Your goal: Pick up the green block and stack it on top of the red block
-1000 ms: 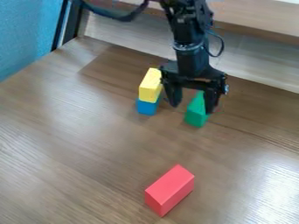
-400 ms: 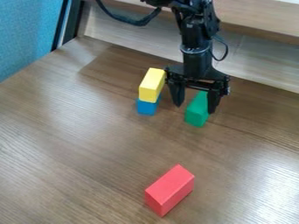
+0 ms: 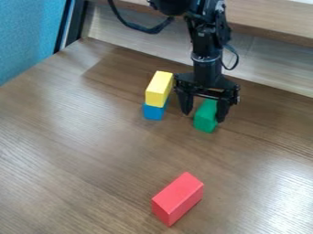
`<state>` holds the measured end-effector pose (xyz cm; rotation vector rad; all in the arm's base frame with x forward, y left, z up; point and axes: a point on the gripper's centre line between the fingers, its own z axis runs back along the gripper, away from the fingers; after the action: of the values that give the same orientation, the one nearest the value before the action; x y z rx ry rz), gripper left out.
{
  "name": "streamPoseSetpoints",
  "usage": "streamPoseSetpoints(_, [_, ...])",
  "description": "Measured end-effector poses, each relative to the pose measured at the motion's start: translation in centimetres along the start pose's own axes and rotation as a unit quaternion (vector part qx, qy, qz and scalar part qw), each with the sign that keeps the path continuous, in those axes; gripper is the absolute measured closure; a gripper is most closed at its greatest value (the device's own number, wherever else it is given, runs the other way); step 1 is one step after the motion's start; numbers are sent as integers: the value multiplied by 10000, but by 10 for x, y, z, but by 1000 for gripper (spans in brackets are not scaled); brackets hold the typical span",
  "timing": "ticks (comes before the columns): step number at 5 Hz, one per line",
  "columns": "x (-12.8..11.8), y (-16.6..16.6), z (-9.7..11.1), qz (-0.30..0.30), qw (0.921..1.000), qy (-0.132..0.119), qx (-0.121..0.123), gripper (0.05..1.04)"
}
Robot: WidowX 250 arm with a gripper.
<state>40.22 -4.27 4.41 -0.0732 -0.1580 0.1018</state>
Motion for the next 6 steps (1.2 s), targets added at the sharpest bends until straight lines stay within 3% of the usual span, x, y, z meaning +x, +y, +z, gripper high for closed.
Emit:
streamPoseSetpoints(1, [3,0,-4,99,10000,5,14,137])
streamPoseSetpoints(2, [7,1,-6,249,9995,-168,21,417])
streamPoseSetpoints(3, [3,0,-9,310,9994,-175,-22,497])
streamPoseSetpoints(5, [-27,-4,-1,251,9994,9,-255,497])
streamPoseSetpoints(6, [-43,-8,21,127,9989,5,-443,497])
